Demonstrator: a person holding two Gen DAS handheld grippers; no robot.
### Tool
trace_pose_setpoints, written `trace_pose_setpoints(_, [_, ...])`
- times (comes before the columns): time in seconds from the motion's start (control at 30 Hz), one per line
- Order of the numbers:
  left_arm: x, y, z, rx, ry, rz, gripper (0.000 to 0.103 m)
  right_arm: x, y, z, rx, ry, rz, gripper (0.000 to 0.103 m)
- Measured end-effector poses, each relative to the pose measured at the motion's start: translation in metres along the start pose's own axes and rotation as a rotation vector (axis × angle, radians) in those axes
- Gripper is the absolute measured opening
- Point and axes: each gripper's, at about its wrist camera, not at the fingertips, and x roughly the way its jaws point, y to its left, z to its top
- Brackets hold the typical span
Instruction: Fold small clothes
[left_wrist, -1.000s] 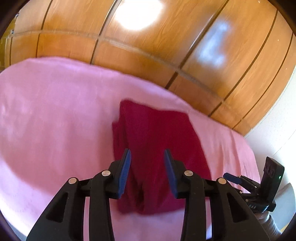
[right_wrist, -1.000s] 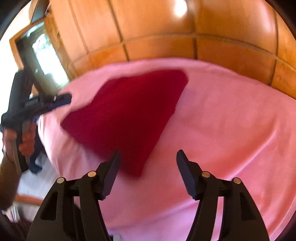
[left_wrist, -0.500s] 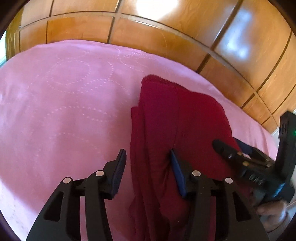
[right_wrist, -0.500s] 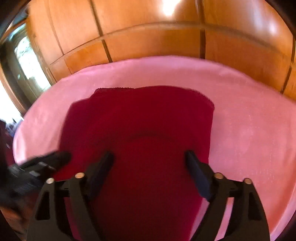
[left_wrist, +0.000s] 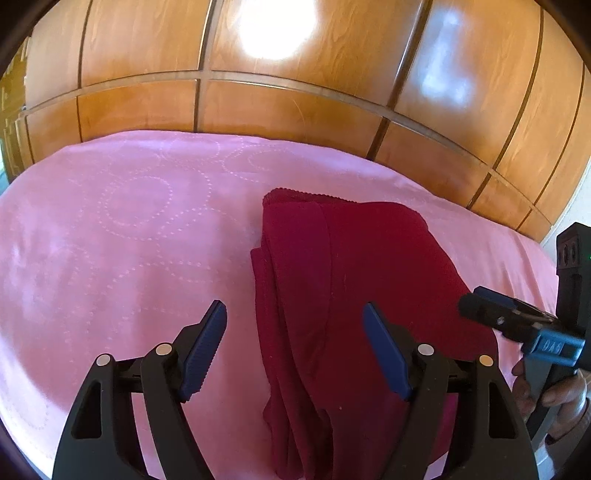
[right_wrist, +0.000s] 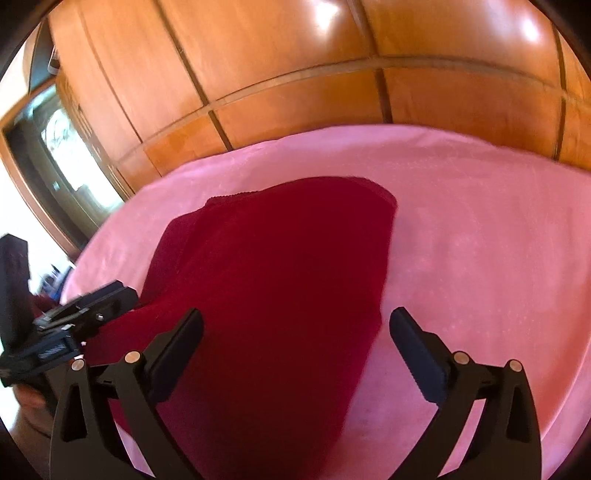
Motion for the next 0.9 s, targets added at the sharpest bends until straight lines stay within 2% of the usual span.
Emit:
trace_pose_setpoints(0.13, [0.008, 0.000, -0.002, 0.008, 0.019, -0.001, 0.075, 0.000, -0.026, 0.001, 0.111, 0.014, 0.074, 0.100])
trace_pose_setpoints(0.37, [0.027, 0.010, -0.009, -0.017, 0.077, -0.062, 0.075, 0.012, -0.041, -0.001, 0.172, 0.076, 0.219, 0.098])
trace_pose_setpoints(0.4, [0.032, 0.015, -0.011, -0.035, 0.093, -0.095, 0.075, 0.016, -0.042, 0.000, 0.179, 0.091, 0.250, 0.092])
trace_pose_setpoints(0.47, [0.041, 0.027, -0.014, -0.097, 0.117, -0.174, 0.075, 0.019, -0.041, 0.000, 0.184, 0.106, 0.280, 0.090])
trace_pose_setpoints(0.5, [0.047, 0.036, -0.016, -0.150, 0.133, -0.242, 0.073, 0.021, -0.041, 0.000, 0.186, 0.113, 0.292, 0.090])
trace_pose_setpoints(0.6, [0.056, 0.051, -0.019, -0.225, 0.143, -0.369, 0.062, 0.030, -0.043, 0.003, 0.205, 0.127, 0.317, 0.087])
trace_pose_setpoints(0.67, [0.057, 0.052, -0.021, -0.232, 0.140, -0.406, 0.054, 0.030, -0.041, 0.002, 0.195, 0.134, 0.302, 0.078])
trace_pose_setpoints(0.73, [0.055, 0.049, -0.021, -0.232, 0.138, -0.424, 0.046, 0.024, -0.040, 0.001, 0.189, 0.130, 0.288, 0.060])
trace_pose_setpoints(0.8, [0.049, 0.044, -0.021, -0.214, 0.120, -0.439, 0.039, 0.015, -0.035, 0.000, 0.174, 0.110, 0.276, 0.051])
trace_pose_setpoints(0.9, [0.040, 0.037, -0.020, -0.216, 0.108, -0.463, 0.037, -0.007, -0.024, -0.002, 0.140, 0.069, 0.261, 0.045])
